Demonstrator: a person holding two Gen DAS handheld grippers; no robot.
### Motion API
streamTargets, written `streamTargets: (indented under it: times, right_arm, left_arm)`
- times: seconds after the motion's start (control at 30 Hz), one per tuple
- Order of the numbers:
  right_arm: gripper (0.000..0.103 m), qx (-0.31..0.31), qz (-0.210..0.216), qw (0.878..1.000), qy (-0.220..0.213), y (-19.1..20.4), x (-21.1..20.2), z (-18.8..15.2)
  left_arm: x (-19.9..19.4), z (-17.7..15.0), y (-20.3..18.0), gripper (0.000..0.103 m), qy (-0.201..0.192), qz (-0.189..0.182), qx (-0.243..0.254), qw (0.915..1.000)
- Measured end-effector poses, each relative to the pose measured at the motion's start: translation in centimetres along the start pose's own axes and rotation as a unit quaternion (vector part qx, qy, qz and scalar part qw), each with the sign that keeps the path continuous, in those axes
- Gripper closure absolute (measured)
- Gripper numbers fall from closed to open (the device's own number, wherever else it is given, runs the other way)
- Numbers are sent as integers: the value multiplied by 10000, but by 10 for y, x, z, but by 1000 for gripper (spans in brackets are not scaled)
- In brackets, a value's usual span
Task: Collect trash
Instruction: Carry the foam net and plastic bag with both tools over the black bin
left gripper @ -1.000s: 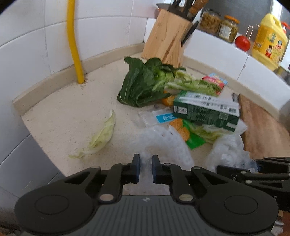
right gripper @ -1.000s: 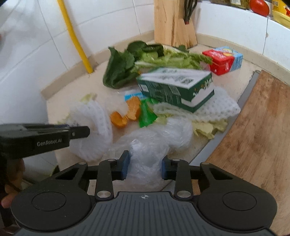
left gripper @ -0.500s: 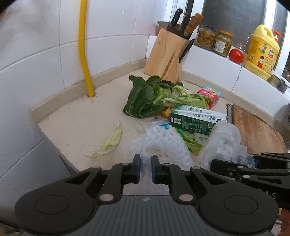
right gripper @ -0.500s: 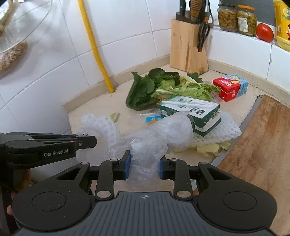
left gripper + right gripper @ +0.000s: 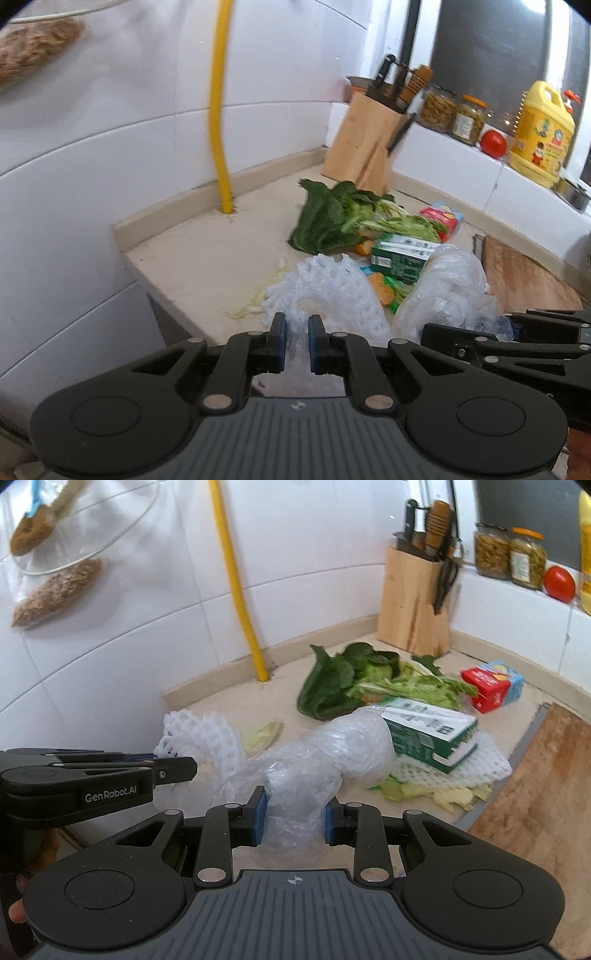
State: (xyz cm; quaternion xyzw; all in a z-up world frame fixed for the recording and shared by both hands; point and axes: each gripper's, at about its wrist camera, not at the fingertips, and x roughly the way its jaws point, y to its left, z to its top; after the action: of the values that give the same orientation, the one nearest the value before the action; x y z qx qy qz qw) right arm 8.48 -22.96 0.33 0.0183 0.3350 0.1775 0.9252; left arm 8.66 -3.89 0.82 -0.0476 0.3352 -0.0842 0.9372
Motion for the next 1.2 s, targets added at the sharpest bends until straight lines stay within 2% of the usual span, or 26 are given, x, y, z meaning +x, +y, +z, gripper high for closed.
streamTargets:
  times: [0.33, 0.7, 1.2]
  right_arm:
    - [67, -559, 507, 9971, 3, 45, 12, 10]
    - [67, -1171, 1082, 9872, 80, 99, 30, 18]
    - [67, -1725, 1514, 9730, 251, 157, 49, 17]
  left_arm:
    - [-29, -10, 38, 95, -220, 532, -412, 9975]
    - [-57, -25, 79, 95, -410, 1168, -846, 9887]
    - [-74, -44, 118, 95, -392, 1631, -1279, 9775]
